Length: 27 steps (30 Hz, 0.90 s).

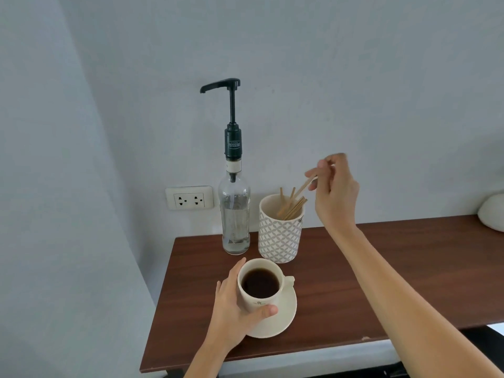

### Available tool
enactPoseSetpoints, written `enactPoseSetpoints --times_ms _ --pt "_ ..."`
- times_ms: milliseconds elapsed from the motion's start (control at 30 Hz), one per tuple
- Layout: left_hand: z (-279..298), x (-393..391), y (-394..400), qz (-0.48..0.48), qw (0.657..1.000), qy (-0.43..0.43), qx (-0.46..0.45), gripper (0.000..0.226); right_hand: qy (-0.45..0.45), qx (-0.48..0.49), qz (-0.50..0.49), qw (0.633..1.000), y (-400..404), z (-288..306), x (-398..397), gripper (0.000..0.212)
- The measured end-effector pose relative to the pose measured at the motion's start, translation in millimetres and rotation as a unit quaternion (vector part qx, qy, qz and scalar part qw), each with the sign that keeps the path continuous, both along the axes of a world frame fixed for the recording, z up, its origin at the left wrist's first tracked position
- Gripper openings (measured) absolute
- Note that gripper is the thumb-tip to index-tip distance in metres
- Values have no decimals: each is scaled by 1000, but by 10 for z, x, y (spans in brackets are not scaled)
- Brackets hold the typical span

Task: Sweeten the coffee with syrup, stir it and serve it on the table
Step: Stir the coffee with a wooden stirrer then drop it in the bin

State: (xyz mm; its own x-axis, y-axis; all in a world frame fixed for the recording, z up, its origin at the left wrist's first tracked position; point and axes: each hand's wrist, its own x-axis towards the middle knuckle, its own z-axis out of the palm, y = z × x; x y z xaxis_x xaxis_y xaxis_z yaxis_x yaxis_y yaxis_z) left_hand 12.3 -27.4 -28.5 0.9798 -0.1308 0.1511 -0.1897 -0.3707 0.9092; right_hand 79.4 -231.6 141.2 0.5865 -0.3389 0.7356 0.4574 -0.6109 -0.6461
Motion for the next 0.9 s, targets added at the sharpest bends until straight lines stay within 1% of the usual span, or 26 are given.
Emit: enactPoseSetpoints --times_ms 67,133,233,300,367,433,467,500,567,633,667,700,767,833,900 --pt "-7 -1 4 2 1000 -2 0 104 -38 11 52 998 103 91 -255 11" --pt "-6 0 11 1 1000 -5 2 101 -23 -16 108 994 202 -7 -487 10" --pt "-1 2 17 -4 1000 -5 2 101 86 -90 166 978 306 -437 -665 5" --pt "2 -1 19 -6 1000 -6 6 102 163 -103 186 963 377 -704 -704 16" --pt "4 -2 25 -5 1000 -9 9 102 204 -90 206 953 484 -831 -712 26" --pt "19 -7 25 -1 1000 -9 18 103 196 -78 219 953 581 -852 -672 34" --pt "27 -11 24 -1 1000 -8 20 103 184 -83 214 956 608 -843 -627 33" --pt "30 -13 22 -1 1000 -8 20 102 171 -99 205 959 615 -824 -576 31" --pt "23 -13 21 -2 1000 -9 19 100 157 -166 179 957 551 -792 -507 19" --pt "7 -7 29 0 1000 -11 21 101 167 -226 158 947 458 -781 -521 10" --pt "-7 -2 32 1 1000 -13 22 102 178 -228 164 943 433 -790 -557 10" --pt "-17 1 33 1 1000 -15 22 103 187 -216 178 941 433 -811 -596 12" --pt "-14 5 30 -1 1000 -14 23 103 196 -161 215 943 515 -838 -658 18" --pt "-2 4 25 -2 1000 -11 26 103 188 -117 221 950 608 -872 -623 17" --pt "6 6 27 0 999 -14 30 102 170 -121 208 956 640 -856 -548 15"
